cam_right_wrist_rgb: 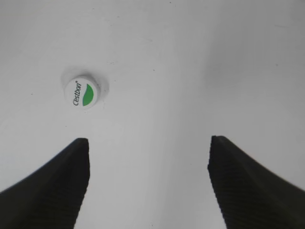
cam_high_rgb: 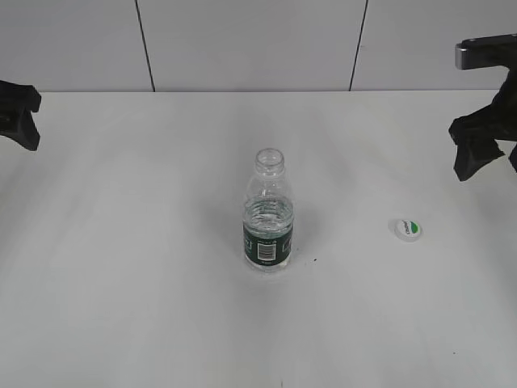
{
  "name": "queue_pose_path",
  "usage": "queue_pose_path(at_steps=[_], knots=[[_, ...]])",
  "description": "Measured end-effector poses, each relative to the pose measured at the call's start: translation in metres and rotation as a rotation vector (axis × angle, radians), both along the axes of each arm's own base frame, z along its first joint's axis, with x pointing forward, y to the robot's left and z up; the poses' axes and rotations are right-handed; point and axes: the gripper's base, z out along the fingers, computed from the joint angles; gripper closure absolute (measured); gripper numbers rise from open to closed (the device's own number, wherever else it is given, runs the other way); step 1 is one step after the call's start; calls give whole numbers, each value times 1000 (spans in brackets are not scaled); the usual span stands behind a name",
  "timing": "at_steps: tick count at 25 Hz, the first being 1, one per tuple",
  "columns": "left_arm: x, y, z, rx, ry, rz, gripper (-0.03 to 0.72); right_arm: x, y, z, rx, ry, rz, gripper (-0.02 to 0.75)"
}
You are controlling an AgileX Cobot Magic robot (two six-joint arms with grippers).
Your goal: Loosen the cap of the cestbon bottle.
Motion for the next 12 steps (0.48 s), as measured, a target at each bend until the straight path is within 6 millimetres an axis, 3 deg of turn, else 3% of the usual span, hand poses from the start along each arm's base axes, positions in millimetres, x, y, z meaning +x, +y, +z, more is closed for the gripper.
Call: queue_pose_path(at_steps=[5, 12], knots=[[-3, 3, 5, 37, -7, -15, 165, -1, 0, 0, 0, 8, 0, 146], [-32, 7, 50, 85, -89, -22, 165, -6, -1, 14, 4, -25, -2, 146]])
